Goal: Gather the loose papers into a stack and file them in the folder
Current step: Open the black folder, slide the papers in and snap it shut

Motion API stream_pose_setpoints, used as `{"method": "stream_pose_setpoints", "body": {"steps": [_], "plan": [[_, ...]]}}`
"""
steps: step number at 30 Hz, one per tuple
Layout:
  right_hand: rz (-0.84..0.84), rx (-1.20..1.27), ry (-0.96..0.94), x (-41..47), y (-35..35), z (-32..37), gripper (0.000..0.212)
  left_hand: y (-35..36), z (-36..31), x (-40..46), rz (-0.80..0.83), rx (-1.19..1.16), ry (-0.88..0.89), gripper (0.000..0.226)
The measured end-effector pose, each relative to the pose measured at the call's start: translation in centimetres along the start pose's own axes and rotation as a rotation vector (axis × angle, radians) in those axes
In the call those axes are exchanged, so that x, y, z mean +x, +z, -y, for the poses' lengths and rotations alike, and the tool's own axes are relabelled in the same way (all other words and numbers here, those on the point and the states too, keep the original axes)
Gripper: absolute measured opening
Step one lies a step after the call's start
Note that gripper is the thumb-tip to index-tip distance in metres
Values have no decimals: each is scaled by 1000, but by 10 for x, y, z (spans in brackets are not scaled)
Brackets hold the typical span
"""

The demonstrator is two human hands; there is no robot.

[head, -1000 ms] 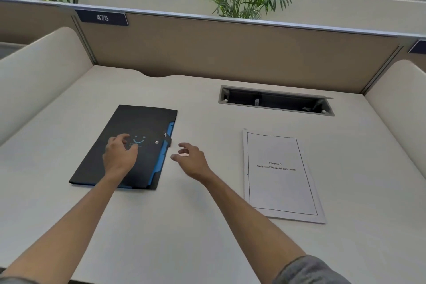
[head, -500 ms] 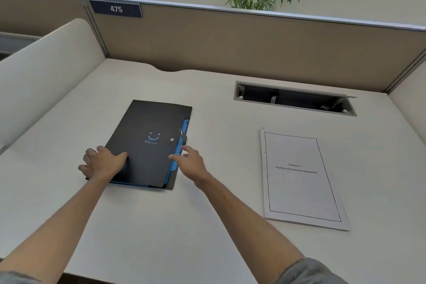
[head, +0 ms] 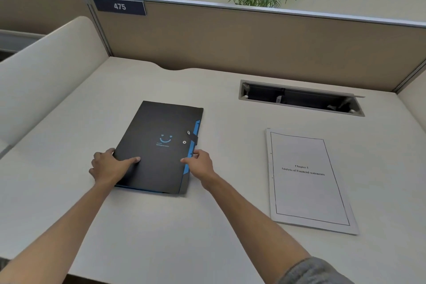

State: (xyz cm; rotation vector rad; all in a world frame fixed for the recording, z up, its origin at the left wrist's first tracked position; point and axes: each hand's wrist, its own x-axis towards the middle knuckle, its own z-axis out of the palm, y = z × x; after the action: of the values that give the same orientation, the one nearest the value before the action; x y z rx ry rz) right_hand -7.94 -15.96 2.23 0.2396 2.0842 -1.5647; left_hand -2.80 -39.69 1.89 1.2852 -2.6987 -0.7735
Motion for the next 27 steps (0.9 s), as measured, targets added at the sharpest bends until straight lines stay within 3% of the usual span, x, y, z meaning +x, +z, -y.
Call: {"method": "stream_pose_setpoints", "body": {"steps": [13, 23, 27], "plan": [[-227, -178, -126, -12, -68, -35, 30, 39, -33, -58, 89, -205, 95, 82], [-344, -287, -204, -27, -114, -59, 54, 59, -57, -102, 102, -97, 202, 70], [-359, -393, -236, -33, -124, -64, 51, 66, -58, -111, 90, -65, 231, 68]]}}
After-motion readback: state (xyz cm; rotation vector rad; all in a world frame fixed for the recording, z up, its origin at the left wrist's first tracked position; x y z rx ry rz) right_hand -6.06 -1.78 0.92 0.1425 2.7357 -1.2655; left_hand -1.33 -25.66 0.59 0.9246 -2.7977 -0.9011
